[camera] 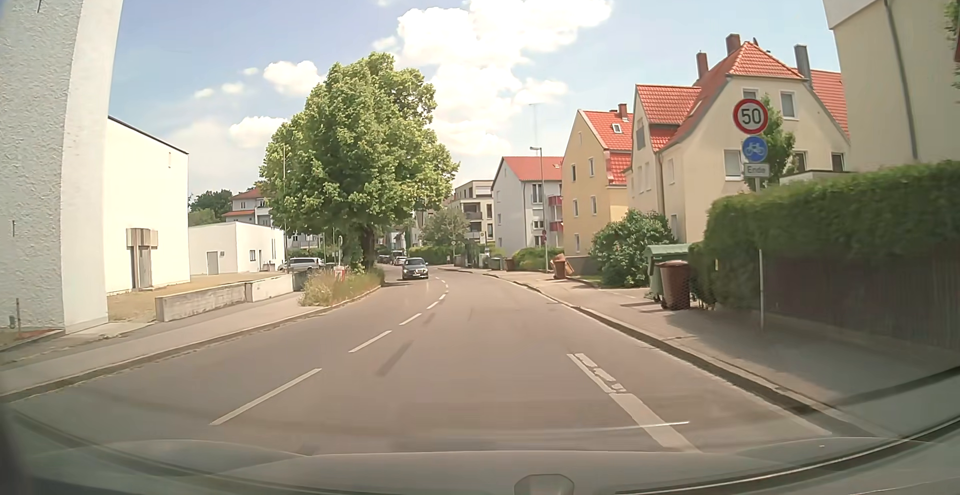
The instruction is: Follow the waypoints while adhering to traffic rules and regulations
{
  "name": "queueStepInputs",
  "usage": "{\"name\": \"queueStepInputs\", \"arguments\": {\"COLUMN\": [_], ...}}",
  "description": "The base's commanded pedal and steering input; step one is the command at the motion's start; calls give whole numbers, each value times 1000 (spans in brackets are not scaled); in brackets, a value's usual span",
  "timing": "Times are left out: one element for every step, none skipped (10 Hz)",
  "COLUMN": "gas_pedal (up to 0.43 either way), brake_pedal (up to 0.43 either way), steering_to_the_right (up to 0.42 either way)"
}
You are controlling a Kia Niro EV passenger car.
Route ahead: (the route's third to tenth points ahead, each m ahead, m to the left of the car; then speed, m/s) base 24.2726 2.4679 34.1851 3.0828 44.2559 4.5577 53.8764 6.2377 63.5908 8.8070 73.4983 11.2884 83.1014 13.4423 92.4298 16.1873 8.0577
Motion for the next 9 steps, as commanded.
{"name": "queueStepInputs", "arguments": {"gas_pedal": [138,138,138,138,169,177,177,177,177], "brake_pedal": [0,0,0,0,0,0,0,0,0], "steering_to_the_right": [-7,-5,-4,-3,-2,-1,-1,-2,-2]}}
